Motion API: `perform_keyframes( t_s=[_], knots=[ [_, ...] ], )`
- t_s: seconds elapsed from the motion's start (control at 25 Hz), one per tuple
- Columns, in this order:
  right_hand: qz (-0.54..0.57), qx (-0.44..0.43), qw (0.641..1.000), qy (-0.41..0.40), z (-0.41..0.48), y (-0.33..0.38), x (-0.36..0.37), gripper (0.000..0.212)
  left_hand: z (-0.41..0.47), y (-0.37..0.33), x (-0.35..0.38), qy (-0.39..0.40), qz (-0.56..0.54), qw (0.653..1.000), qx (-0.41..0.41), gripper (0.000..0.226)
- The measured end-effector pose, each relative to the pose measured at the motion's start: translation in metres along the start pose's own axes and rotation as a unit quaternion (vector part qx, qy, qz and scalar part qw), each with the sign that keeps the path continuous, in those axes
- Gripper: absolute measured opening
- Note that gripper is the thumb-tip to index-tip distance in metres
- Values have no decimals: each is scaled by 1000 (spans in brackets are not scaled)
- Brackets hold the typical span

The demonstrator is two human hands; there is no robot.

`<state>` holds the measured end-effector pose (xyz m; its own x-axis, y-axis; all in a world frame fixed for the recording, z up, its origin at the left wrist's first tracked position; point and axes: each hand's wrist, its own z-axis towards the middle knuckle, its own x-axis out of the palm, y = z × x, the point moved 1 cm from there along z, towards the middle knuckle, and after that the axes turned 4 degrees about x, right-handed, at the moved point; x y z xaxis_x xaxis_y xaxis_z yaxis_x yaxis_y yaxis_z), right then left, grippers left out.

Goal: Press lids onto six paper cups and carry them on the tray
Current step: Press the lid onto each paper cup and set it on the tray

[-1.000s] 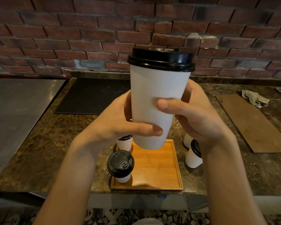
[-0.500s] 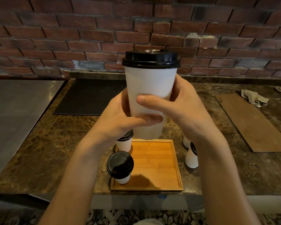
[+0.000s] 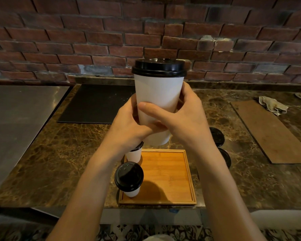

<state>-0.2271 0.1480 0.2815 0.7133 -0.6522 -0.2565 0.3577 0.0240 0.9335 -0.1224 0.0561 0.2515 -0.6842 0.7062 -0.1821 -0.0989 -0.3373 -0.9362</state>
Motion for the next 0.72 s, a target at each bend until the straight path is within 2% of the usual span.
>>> perform_keyframes(
  t_s=[0.48, 0.72],
  knots=[
    [65, -29, 995, 72, 6, 5, -18, 73, 1, -15, -7, 81, -37, 996, 19, 70],
    [129, -34, 981, 141, 7, 6, -27, 73, -1, -21, -8, 139, -77, 987, 26, 70]
  ],
)
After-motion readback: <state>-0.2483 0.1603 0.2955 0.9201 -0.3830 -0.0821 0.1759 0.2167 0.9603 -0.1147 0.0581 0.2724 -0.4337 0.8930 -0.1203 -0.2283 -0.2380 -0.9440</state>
